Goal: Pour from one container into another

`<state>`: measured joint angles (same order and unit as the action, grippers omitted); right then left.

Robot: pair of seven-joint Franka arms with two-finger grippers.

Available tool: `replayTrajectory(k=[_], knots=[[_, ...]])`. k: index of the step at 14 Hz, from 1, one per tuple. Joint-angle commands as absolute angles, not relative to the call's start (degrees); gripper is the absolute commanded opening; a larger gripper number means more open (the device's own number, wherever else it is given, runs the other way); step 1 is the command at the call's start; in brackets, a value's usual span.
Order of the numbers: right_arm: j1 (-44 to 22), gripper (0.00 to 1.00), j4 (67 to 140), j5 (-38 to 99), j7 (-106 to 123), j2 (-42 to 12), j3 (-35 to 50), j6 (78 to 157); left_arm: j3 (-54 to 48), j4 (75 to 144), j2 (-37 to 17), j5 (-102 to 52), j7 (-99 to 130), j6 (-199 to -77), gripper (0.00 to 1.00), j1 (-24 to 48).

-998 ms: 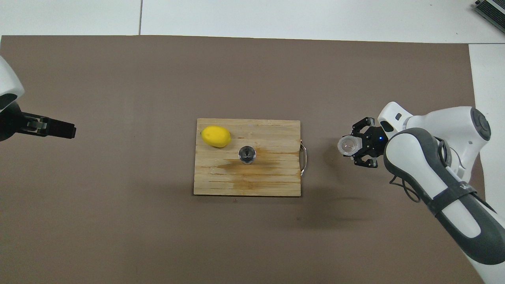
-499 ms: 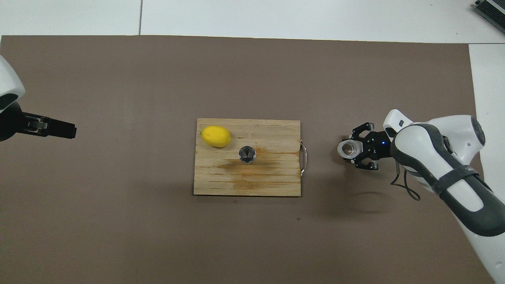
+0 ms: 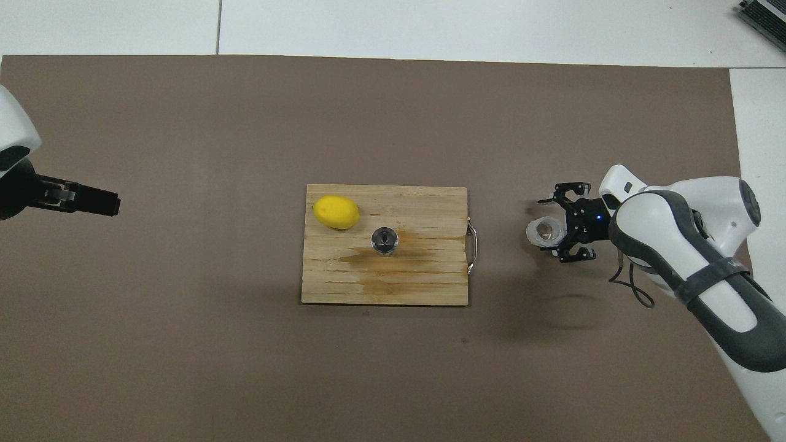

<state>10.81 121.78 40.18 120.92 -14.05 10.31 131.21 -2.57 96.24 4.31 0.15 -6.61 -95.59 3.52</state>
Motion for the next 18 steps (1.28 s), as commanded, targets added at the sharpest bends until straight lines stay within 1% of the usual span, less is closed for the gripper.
replayTrajectory(k=[1, 3, 6, 8, 10, 12, 14, 16, 18], knots=[[10.99, 1.0, 122.7, 40.79, 119.02, -9.59, 10.55, 130.87, -2.2, 96.33, 4.22, 0.26, -7.38, -96.15, 1.0, 3.96], [11.25, 1.0, 122.78, 38.42, 116.38, -8.18, 10.55, 129.91, -2.2, 96.24, 4.13, 0.26, -7.3, -96.24, 1.0, 4.04], [11.25, 1.0, 122.52, 31.31, 106.04, -4.84, 10.55, 127.01, -2.2, 96.24, 4.13, 0.26, -7.38, -96.24, 1.0, 4.13], [11.16, 1.0, 122.17, 28.14, 98.39, -2.12, 10.55, 125.08, -2.2, 96.33, 4.13, 0.26, -7.38, -96.42, 1.0, 4.13], [10.9, 1.0, 121.47, 25.85, 90.22, 0.86, 10.55, 124.98, -2.2, 96.33, 4.13, 0.26, -7.3, -96.42, 1.0, 4.13], [10.72, 1.0, 119.28, 24.88, 81.08, 2.45, 10.9, 122.89, -2.2, 96.33, 4.13, 0.26, -7.38, -96.42, 1.0, 4.13], [10.64, 1.0, 115.77, 19.71, 70.72, 2.55, 11.25, 119.37, -2.2, 96.33, 4.13, 0.18, -7.38, -96.42, 1.0, 4.22], [8.01, 1.0, 112.78, 15.76, 58.51, 2.64, 11.34, 116.55, -2.2, 96.42, 4.13, 0.26, -7.38, -96.59, 1.0, 4.22], [5.38, 1.0, 108.3, 8.82, 49.09, 2.29, 11.51, 114.53, -2.2, 96.5, 4.04, 0.26, -7.38, -96.68, 1.0, 4.39]])
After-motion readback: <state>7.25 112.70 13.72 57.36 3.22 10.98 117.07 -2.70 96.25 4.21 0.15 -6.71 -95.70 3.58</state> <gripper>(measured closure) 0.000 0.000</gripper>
